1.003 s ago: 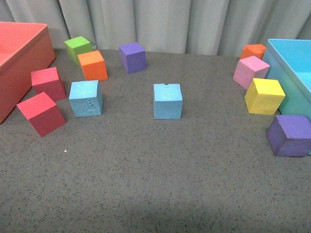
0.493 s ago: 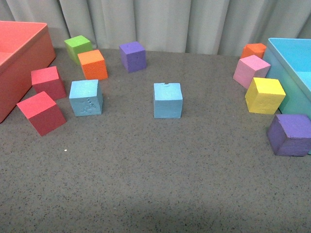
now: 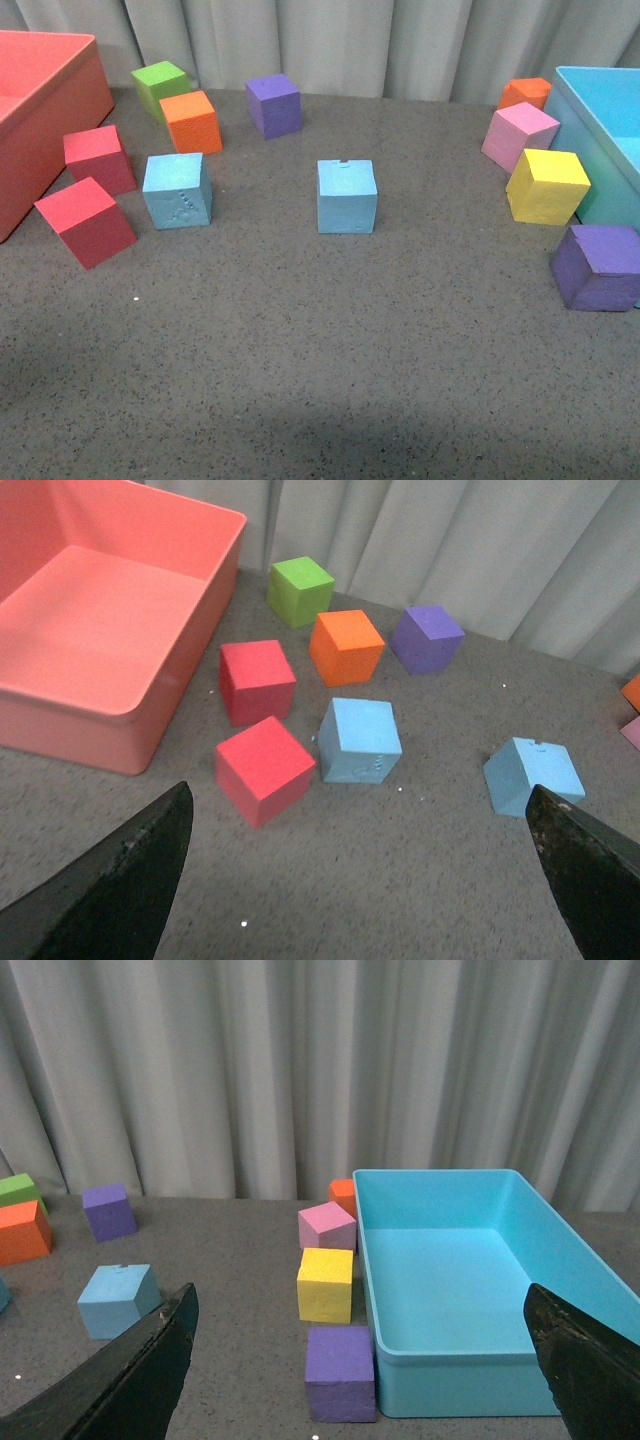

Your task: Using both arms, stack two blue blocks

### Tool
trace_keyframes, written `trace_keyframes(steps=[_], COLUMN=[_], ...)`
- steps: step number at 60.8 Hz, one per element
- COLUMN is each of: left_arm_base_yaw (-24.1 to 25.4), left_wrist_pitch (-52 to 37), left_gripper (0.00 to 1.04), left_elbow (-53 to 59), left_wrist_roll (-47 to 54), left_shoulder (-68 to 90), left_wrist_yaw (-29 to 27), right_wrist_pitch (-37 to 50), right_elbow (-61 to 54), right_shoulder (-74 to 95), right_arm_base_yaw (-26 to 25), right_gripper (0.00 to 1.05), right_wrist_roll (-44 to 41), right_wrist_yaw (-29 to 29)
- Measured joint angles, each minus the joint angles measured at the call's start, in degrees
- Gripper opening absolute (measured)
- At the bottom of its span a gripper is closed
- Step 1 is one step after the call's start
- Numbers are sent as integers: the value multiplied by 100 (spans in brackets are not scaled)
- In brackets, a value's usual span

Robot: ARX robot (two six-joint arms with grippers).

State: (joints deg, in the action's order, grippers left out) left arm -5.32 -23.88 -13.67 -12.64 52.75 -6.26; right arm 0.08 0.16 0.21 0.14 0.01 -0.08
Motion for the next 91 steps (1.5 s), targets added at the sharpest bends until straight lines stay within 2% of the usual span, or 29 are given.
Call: trace_keyframes(steps=[9, 15, 22, 38, 76, 83, 91], left_arm_base_yaw=[-168, -315, -455, -588, -490, -474, -483], left_wrist_pitch=[-85, 535, 1123, 1753, 3425, 3609, 3668], left_gripper=[98, 98, 98, 98, 98, 84, 62], left_elbow=[-1189, -2446, -3620, -5047, -7138, -7265, -7298], left_wrist_roll=[55, 46, 66, 101, 24, -17, -151], left_shoulder=[2201, 3838, 4979, 6170, 7958, 8096, 8126], left_wrist_yaw=[31, -17, -221, -328, -409, -400, -363], right_wrist_pitch=[0, 0, 0, 0, 0, 0, 0], right_elbow=[0, 0, 0, 0, 0, 0, 0], right_shoulder=[0, 0, 0, 0, 0, 0, 0], right_arm_base_yaw=[0, 0, 0, 0, 0, 0, 0], right_gripper=[95, 95, 95, 95, 95, 95, 95], right_wrist_roll=[0, 0, 0, 0, 0, -2, 0], right_wrist_yaw=[0, 0, 0, 0, 0, 0, 0])
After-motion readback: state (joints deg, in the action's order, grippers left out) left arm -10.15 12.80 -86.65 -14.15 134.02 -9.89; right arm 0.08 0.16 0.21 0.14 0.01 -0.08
